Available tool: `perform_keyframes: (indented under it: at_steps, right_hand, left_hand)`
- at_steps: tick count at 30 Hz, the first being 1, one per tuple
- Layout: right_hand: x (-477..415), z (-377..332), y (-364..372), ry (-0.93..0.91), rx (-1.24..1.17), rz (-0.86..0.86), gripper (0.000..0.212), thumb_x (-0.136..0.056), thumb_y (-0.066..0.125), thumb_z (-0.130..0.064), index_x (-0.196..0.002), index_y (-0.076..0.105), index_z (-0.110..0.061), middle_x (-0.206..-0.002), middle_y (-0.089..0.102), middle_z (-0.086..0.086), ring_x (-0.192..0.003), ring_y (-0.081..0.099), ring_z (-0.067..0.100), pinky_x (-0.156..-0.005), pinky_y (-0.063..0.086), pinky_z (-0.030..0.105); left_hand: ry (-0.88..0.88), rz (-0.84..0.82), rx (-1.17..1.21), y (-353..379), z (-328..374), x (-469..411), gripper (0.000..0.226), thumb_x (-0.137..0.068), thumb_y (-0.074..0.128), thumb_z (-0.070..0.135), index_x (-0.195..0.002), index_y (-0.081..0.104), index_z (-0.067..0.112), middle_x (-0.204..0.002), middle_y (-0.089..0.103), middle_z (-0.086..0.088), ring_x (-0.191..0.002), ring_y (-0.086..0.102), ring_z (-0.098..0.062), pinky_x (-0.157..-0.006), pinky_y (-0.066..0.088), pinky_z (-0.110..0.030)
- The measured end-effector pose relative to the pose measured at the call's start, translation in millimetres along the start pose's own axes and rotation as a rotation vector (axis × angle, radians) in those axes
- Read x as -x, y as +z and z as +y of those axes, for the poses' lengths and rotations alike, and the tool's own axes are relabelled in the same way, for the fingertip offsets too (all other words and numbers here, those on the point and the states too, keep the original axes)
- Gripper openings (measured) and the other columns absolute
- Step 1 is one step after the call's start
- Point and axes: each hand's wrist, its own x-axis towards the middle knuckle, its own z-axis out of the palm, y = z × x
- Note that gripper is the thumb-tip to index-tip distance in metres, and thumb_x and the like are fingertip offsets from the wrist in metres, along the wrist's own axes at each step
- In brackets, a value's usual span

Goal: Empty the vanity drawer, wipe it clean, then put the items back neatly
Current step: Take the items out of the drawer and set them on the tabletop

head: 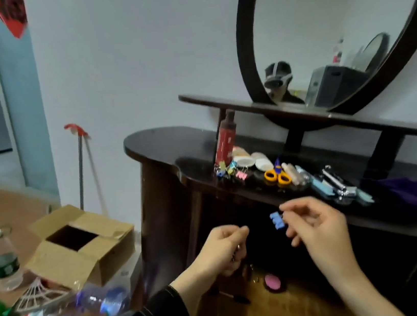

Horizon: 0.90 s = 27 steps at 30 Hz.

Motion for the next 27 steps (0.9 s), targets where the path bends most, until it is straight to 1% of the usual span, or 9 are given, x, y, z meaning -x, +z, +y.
perform_keyframes:
  at_steps: [3,5,7,9,12,14,18,23,27]
  right_hand:
    - [-54.2,-17.2,0.6,0.017,-0.025,0.054,0.022,-0.088,0.066,0.002,-0.083,0.076,-0.017,-0.065,0.068,0.008,-0.052,0.060,0.012,-0.045,0.048,0.023]
    - [-83.8,-12.6,7.0,0.131,-0.030,0.049,0.016,-0.089,0.064,0.005,-0.086,0.074,-0.007,-0.064,0.066,0.013,-0.048,0.057,0.012,-0.043,0.047,0.023]
    - [-103.4,-0.6,13.5,0.251,-0.027,0.040,0.010,-0.089,0.063,0.006,-0.089,0.072,0.000,-0.063,0.064,0.012,-0.044,0.055,0.011,-0.039,0.044,0.022]
    - [-116.3,9.8,17.0,0.291,0.010,0.027,0.009,-0.090,0.063,0.005,-0.091,0.071,0.001,-0.064,0.066,0.011,-0.042,0.056,0.011,-0.038,0.043,0.022]
    - [-124.2,15.1,16.7,0.295,0.097,-0.024,0.013,-0.089,0.063,0.001,-0.091,0.073,-0.007,-0.069,0.072,0.009,-0.046,0.062,0.013,-0.042,0.045,0.022]
    - [-124.0,15.4,16.4,0.292,0.117,-0.035,0.014,-0.088,0.063,-0.001,-0.090,0.073,-0.010,-0.064,0.071,0.006,-0.048,0.063,0.015,-0.044,0.047,0.023]
    - [-122.7,13.7,17.8,0.286,0.143,-0.018,0.006,-0.089,0.067,-0.007,-0.089,0.072,-0.012,-0.061,0.069,0.008,-0.047,0.063,0.014,-0.044,0.048,0.022]
    - [-121.1,8.2,17.9,0.287,0.106,-0.006,0.006,-0.088,0.070,-0.005,-0.087,0.070,-0.011,-0.069,0.069,0.009,-0.045,0.062,0.012,-0.043,0.047,0.020]
    - [-118.3,5.6,19.1,0.291,0.111,0.003,0.008,-0.088,0.067,-0.003,-0.090,0.069,-0.010,-0.073,0.070,0.011,-0.047,0.062,0.012,-0.044,0.048,0.021]
  left_hand:
    - [0.311,0.156,-0.167,1.7,63.9,-5.6,0.034,-0.099,0.054,0.039,-0.074,0.049,0.018,-0.056,0.047,0.004,-0.042,0.038,-0.009,-0.038,0.030,-0.020]
    - [0.501,0.320,-0.441,-0.5,94.2,-15.7,0.026,-0.099,0.054,0.038,-0.081,0.049,0.020,-0.063,0.056,0.008,-0.053,0.050,-0.007,-0.050,0.041,-0.024]
    - [0.555,0.408,-0.738,-6.0,112.4,-32.5,0.014,-0.100,0.053,0.036,-0.092,0.049,0.025,-0.074,0.063,0.005,-0.066,0.059,-0.011,-0.064,0.048,-0.032]
    - [0.573,0.403,-0.934,-13.2,122.8,-52.8,0.011,-0.101,0.051,0.035,-0.096,0.047,0.026,-0.084,0.065,0.006,-0.076,0.062,-0.016,-0.069,0.050,-0.037]
    - [0.642,0.329,-1.174,-14.3,126.1,-77.5,0.008,-0.101,0.047,0.036,-0.097,0.045,0.029,-0.094,0.059,0.013,-0.084,0.061,-0.015,-0.070,0.046,-0.034]
    - [0.705,0.253,-1.293,-11.8,119.4,-88.6,0.008,-0.100,0.048,0.034,-0.101,0.045,0.027,-0.105,0.054,0.012,-0.089,0.059,-0.017,-0.070,0.047,-0.036]
    - [0.760,0.246,-1.277,-18.6,104.2,-101.9,0.011,-0.097,0.053,0.038,-0.102,0.045,0.033,-0.100,0.039,0.023,-0.088,0.043,-0.001,-0.068,0.042,-0.027]
    - [0.740,0.207,-1.315,-25.9,101.1,-111.4,0.017,-0.095,0.057,0.040,-0.107,0.045,0.039,-0.102,0.039,0.025,-0.097,0.044,-0.001,-0.070,0.040,-0.022]
    - [0.706,0.208,-1.317,-26.3,100.1,-113.3,0.024,-0.093,0.062,0.040,-0.112,0.047,0.039,-0.110,0.043,0.025,-0.102,0.046,0.001,-0.074,0.043,-0.020]
